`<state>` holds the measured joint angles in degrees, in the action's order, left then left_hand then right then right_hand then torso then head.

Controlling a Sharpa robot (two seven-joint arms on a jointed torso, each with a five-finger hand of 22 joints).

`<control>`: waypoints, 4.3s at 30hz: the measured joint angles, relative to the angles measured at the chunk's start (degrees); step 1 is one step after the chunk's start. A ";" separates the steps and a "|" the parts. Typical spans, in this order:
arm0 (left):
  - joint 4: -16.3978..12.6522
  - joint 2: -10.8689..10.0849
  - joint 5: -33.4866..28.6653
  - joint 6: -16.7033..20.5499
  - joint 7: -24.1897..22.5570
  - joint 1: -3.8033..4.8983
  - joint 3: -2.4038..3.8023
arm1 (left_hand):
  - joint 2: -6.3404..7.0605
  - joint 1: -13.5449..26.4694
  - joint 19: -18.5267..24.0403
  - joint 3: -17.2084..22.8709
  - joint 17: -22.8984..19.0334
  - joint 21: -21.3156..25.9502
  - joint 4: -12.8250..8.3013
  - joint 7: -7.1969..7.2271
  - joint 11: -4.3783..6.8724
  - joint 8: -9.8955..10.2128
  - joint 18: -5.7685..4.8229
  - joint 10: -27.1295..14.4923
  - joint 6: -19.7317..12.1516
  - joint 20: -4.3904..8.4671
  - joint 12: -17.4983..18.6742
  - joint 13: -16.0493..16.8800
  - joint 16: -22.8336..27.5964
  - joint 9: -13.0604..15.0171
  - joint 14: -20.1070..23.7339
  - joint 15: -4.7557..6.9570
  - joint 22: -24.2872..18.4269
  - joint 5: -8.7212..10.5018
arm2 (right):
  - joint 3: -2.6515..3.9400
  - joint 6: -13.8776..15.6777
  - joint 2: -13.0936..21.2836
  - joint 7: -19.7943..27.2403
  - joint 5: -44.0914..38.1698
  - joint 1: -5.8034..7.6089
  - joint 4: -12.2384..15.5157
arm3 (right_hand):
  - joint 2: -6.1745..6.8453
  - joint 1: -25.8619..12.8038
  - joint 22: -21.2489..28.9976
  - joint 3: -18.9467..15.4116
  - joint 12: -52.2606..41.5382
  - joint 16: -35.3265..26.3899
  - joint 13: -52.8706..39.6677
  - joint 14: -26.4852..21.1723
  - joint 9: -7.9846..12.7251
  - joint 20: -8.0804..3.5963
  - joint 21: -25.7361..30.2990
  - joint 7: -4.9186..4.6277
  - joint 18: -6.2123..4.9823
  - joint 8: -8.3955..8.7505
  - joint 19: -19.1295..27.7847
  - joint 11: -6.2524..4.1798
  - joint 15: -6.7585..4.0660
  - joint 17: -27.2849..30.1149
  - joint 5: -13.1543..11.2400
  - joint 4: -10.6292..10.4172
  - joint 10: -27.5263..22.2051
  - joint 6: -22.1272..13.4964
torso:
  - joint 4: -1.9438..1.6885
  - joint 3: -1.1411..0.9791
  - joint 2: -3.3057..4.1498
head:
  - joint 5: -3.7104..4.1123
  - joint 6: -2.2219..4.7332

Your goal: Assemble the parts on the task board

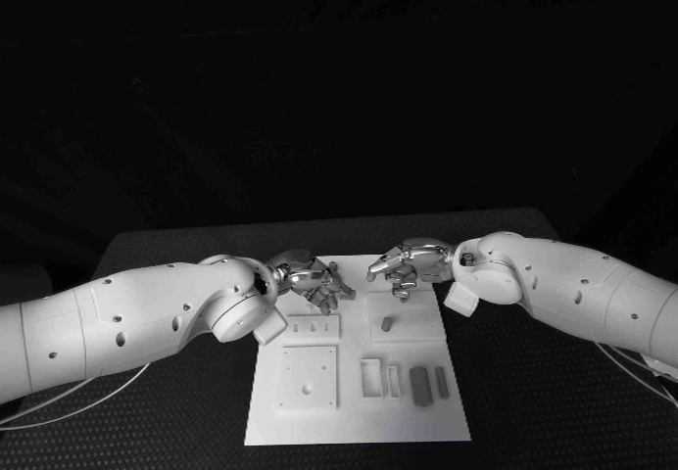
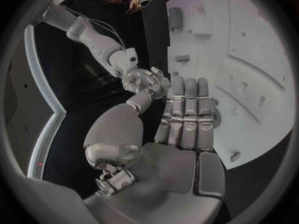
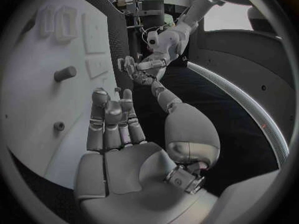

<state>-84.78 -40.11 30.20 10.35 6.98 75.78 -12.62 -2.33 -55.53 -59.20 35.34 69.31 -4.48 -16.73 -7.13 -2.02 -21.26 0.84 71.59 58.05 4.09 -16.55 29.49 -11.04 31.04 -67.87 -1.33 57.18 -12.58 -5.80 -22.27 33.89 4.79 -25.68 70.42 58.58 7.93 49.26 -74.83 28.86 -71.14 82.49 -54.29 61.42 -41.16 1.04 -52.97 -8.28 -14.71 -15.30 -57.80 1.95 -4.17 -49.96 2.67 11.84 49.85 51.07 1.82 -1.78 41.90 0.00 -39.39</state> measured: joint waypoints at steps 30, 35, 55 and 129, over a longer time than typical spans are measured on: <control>-1.64 -2.75 13.01 7.52 14.36 -0.63 -1.17 | 2.05 2.17 -1.34 0.52 1.39 -2.48 0.03 0.45 0.91 -0.42 -0.01 1.73 1.86 1.32 -1.61 1.41 -5.14 0.13 -1.29 1.12 5.74 -5.62 | 2.75 17.35 4.92 1.45 -6.57 4.22 -1.28 | 0.00 0.00 0.00 0.17 0.00 -0.24 0.58 0.01 -0.08 0.01 0.05 0.20 0.15 0.48 0.01 0.00 0.01 0.31 0.00 0.66 0.01 -0.16 | -0.30 -0.24 -0.69 | -0.58 -0.97; -1.63 -2.07 14.92 8.21 17.54 -1.00 -1.20 | 2.51 2.63 -1.34 0.52 0.96 -3.32 0.03 0.50 0.77 -0.31 -0.01 2.14 1.95 1.32 -2.08 1.80 -7.63 2.18 -0.99 1.42 7.73 -8.99 | 2.75 19.39 4.61 0.94 -8.61 4.23 -1.47 | 0.00 0.00 -0.03 0.17 0.00 -0.24 0.58 0.01 -0.07 0.01 0.05 0.21 0.18 0.48 0.01 0.00 0.01 0.31 0.00 0.66 0.01 -0.16 | -0.42 -0.35 -0.99 | -0.82 -1.64; -1.24 1.30 19.40 8.60 24.18 -1.04 -1.22 | 3.34 4.83 -2.17 0.99 -2.10 -4.66 0.04 0.91 1.33 -1.22 -0.02 3.17 3.15 2.15 -3.81 3.13 -14.75 5.44 -0.17 2.24 12.01 -10.99 | 2.74 23.98 3.99 -0.80 -10.63 4.24 -0.68 | -0.33 -0.32 -0.05 0.17 0.00 -0.24 0.85 0.02 -0.06 0.02 0.28 0.33 0.50 0.69 0.01 0.00 0.02 0.57 -0.01 0.97 0.01 -0.25 | -0.58 -0.61 -1.29 | -0.88 -2.88; 2.93 4.28 28.01 7.50 26.79 -5.25 -1.19 | 3.16 5.55 -2.54 1.75 -10.74 -4.94 -0.09 1.44 1.90 -1.18 -0.01 3.81 3.87 2.52 -5.58 3.52 -23.97 5.64 2.67 2.44 16.84 -8.95 | 2.72 25.75 3.68 -1.08 -10.11 4.23 -0.30 | -0.54 -0.53 -0.08 0.32 0.00 -0.24 1.05 0.12 -0.04 0.10 0.28 0.49 0.53 0.90 0.09 0.01 0.13 0.68 -0.01 1.12 0.03 -0.06 | -0.56 -0.51 -1.20 | -0.23 -4.78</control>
<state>-81.86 -35.83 58.21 17.84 33.77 70.52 -13.81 0.82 -49.98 -61.73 37.09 58.57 -9.42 -16.83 -5.69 -0.12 -22.44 0.83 75.40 61.92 6.61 -22.13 33.01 -35.01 36.68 -65.20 1.12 74.02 -21.53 -3.08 3.49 37.56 3.71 -35.79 74.65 58.27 7.39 48.73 -74.91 29.18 -71.15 82.25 -53.24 61.54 -41.20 1.14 -52.69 -7.78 -14.18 -14.41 -57.71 1.95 -4.05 -49.29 2.67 12.96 49.88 51.01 1.26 -2.29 40.69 -0.23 -44.17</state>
